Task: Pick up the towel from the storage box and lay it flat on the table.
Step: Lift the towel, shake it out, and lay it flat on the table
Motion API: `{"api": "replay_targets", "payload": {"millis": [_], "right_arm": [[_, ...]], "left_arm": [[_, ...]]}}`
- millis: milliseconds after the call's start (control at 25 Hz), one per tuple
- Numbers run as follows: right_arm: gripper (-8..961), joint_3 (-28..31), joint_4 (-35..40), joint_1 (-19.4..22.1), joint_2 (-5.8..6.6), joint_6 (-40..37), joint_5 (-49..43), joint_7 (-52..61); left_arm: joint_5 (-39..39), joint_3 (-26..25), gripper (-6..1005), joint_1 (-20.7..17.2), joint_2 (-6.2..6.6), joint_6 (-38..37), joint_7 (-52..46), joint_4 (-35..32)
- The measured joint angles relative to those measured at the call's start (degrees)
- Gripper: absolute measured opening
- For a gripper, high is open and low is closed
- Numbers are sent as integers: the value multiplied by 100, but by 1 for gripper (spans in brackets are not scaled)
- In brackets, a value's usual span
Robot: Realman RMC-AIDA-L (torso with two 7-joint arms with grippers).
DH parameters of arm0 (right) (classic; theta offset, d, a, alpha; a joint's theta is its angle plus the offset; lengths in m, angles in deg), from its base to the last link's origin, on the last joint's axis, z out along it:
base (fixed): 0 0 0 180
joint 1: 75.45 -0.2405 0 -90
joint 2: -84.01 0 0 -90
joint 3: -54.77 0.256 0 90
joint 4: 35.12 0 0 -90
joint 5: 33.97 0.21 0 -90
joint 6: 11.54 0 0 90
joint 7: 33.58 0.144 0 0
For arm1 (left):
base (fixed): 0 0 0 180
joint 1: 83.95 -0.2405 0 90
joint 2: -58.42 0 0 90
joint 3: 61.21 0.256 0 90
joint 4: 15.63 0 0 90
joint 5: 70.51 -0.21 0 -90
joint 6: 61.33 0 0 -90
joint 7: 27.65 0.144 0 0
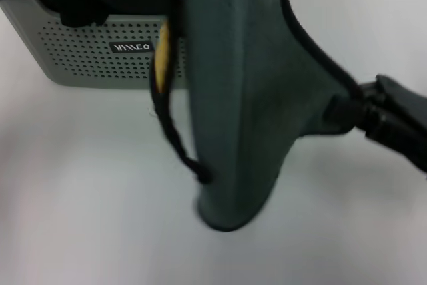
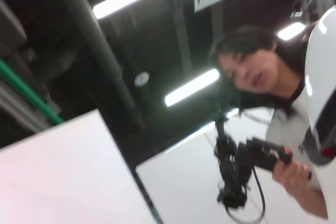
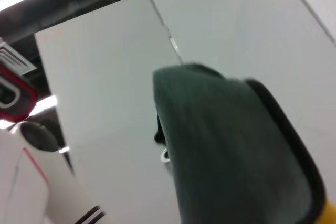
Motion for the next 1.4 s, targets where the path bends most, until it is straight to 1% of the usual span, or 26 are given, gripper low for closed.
{"api": "replay_targets", "payload": {"millis": [80,120,240,360,480,560,600,640,720,760,840,920,1000,1080,1160,1240,1280,1320,1400], "right_arm": [[25,142,8,2,67,40,0,38],[6,228,16,7,119,60,1,58],[7,482,179,65,303,193,1,213],[7,663,695,244,506,476,-8,519],[9,784,1535,453,684,1002,-111,928],[9,808,2056,499,753,1363,-292,1176],[10,835,2672,480,794,1772,-662,1499],[10,835,2672,480,794,1772,-662,1499],[11,840,3432,424,796,2240,-1215,1918],[11,841,3716,397,784,2435,-1477,2103],[12,844,4365,294,712,2818,-2169,2513],[13,846,4831,146,598,3033,-2805,2839],[14,848,5346,-55,428,3176,-3563,3185],[14,849,5717,-172,294,3245,-4156,3402],[15,854,6216,-237,100,3324,-4857,3584],[16,842,6755,-239,-123,3359,-5464,3705],[16,802,7040,-217,-194,3387,-5717,3747],[17,679,7390,-167,-242,3459,-5904,3791],[18,617,7526,-142,-243,3497,-5920,3804]], "left_arm": [[-199,0,31,-118,1,69,-25,9],[-324,-1,32,-202,1,113,-45,23],[-698,-32,32,-403,15,173,-183,75],[-1327,-59,33,-552,26,175,-431,88],[-1963,-63,39,-671,25,173,-627,104],[-2354,-26,48,-727,15,168,-712,213],[-2476,3,53,-732,11,164,-731,314],[-2599,35,57,-724,9,163,-740,439],[-2796,99,66,-681,8,167,-714,699],[-2883,126,71,-647,4,173,-676,855],[-3012,142,80,-565,-6,183,-550,1195],[-3097,167,88,-452,-14,219,-345,1656],[-3120,241,95,-345,-12,289,-147,2076],[-3131,359,101,-260,-8,420,83,2433],[-3147,581,101,-186,-8,688,357,2809],[-3151,725,101,-174,-11,879,483,2964],[-3154,821,101,-172,-14,1026,540,3064],[-3159,903,102,-172,-14,1163,574,3151],[-3176,964,102,-203,-16,1341,601,3255]]}}
